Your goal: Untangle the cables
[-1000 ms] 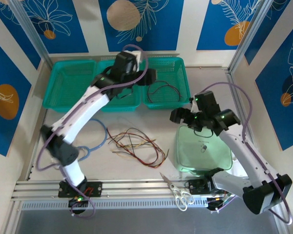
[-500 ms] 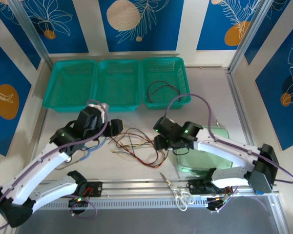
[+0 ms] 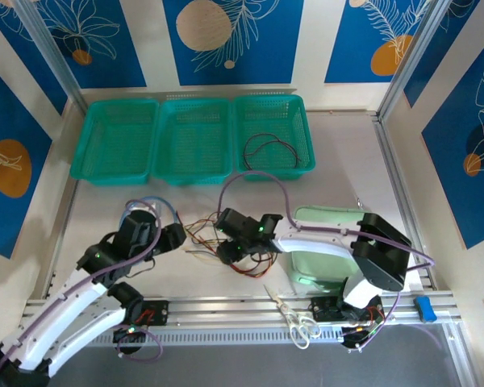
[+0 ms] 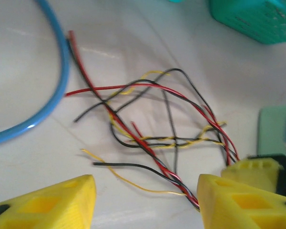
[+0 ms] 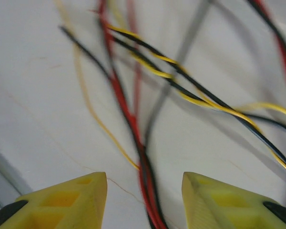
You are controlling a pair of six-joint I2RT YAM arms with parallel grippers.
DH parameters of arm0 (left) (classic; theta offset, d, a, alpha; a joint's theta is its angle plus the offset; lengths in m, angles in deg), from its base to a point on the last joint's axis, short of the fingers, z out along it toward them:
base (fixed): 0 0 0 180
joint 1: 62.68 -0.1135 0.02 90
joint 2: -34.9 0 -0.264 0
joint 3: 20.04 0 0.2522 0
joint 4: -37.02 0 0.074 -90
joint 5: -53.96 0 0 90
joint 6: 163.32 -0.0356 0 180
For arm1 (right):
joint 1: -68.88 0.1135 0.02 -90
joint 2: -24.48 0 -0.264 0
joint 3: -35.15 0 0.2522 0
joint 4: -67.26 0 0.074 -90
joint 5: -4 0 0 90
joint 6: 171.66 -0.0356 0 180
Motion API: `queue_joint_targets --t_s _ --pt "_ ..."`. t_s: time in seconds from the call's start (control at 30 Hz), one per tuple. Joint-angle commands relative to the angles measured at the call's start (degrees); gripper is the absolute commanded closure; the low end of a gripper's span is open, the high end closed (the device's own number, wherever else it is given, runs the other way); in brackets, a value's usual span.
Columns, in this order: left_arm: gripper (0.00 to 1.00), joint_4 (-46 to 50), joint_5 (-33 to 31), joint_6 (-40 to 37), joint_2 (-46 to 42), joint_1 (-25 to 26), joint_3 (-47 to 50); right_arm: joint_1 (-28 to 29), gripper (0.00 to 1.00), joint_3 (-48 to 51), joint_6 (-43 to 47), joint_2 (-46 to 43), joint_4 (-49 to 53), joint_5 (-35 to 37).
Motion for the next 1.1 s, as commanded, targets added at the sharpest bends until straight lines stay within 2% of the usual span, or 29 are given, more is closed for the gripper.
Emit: queue_joint_targets --t_s 0.0,0.1,0.23,0.43,0.83,1.07 --pt "0.45 -6.7 8.0 4.8 -1.9 -7.5 4.9 0.9 0.55 0.3 12.9 1.3 -9.9 -7.0" --pt "0.46 -6.7 15.0 4.3 -2.0 -13.5 7.1 1.0 0.56 -1.5 16.7 2.5 -9.4 -11.1" --pt "0.46 -5.8 16.8 3.3 -2.4 -16.2 7.9 1.1 0.59 -3.3 19.3 5.5 -7.8 -14.1" --pt "0.46 -5.8 18.5 2.7 -1.4 -17.0 8.2 2.1 0.6 -7.9 24.1 11.1 -1.8 -10.8" --pt "0.46 -5.3 18.7 2.1 -1.4 -17.5 8.2 3.6 0.59 -12.9 30.8 18.0 3.1 -4.1" --pt "0.46 -5.3 18.9 1.7 -1.3 -18.1 7.8 4.6 0.72 -11.1 32.4 18.2 1.6 -0.7"
